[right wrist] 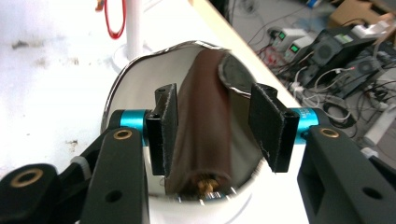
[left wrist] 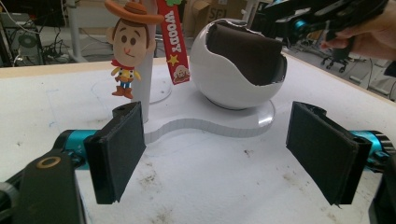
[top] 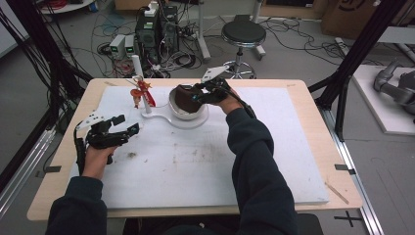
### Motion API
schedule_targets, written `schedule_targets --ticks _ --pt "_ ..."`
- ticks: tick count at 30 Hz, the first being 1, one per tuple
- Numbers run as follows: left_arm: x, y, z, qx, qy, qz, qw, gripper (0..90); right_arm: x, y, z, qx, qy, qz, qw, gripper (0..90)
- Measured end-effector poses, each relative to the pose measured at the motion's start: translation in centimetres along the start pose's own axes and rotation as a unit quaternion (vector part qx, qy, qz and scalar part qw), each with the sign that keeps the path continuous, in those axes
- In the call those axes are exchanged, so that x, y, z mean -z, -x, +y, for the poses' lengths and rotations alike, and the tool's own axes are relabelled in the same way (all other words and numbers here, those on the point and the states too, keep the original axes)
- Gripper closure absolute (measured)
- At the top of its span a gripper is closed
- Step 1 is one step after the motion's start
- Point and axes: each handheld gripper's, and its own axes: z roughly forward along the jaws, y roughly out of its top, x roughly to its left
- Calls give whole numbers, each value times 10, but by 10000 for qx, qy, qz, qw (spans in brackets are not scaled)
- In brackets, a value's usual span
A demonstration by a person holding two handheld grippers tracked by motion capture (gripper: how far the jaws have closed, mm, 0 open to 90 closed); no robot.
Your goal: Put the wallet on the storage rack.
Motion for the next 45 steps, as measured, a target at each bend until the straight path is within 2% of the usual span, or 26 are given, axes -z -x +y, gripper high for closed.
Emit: schedule_targets --ticks 2,3,4,6,8,9,10,11,12,13,16,18,24,28,32,38,45 --pt "0 0 0 -5 1 -4 10000 194 12 2 -6 -183 78 -61 9998 514" --pt "0 0 0 0 16 -7 10000 194 18 3 -10 -188 103 -121 9997 502" --pt "0 0 0 6 29 -8 10000 194 25 3 -15 -317 26 -111 9994 485" --pt "0 0 0 -3 59 -14 10000 194 35 6 -24 -325 40 -229 9992 455" --pt "0 0 0 -1 66 -11 10000 194 52 5 -37 -587 61 -270 9979 418" --pt "0 0 0 -23 58 -1 10000 193 59 5 -41 -837 -105 -202 9962 369" --pt "0 0 0 -35 73 5 10000 194 65 5 -47 -964 -138 -253 9949 365" --pt "0 0 0 -61 59 17 10000 194 73 3 -55 -997 -64 -304 9945 362" --pt "0 1 0 -93 57 48 9999 193 79 2 -59 -1112 -230 -245 9932 341" --pt "-1 1 0 -121 70 74 9999 190 86 1 -65 -1167 -268 -278 9924 325" --pt "-2 2 0 -230 77 80 9997 180 109 -7 -85 -1250 -112 -442 9911 326" --pt "-3 4 0 -308 44 66 9995 180 122 -13 -99 -1377 -11 -523 9891 312" --pt "-6 9 0 -281 18 47 9996 180 156 -28 -138 -1651 106 -803 9830 271" --pt "-6 7 0 -169 32 117 9998 180 172 -40 -160 -1827 246 -1021 9775 228" --pt "-4 7 1 -205 52 163 9996 180 184 -46 -174 -1852 192 -1230 9748 217" --pt "-3 6 1 -290 21 153 9995 183 198 -51 -183 -1898 122 -1475 9706 216" --pt "-2 7 1 -319 13 134 9994 184 200 -53 -185 -1993 118 -1637 9661 216"
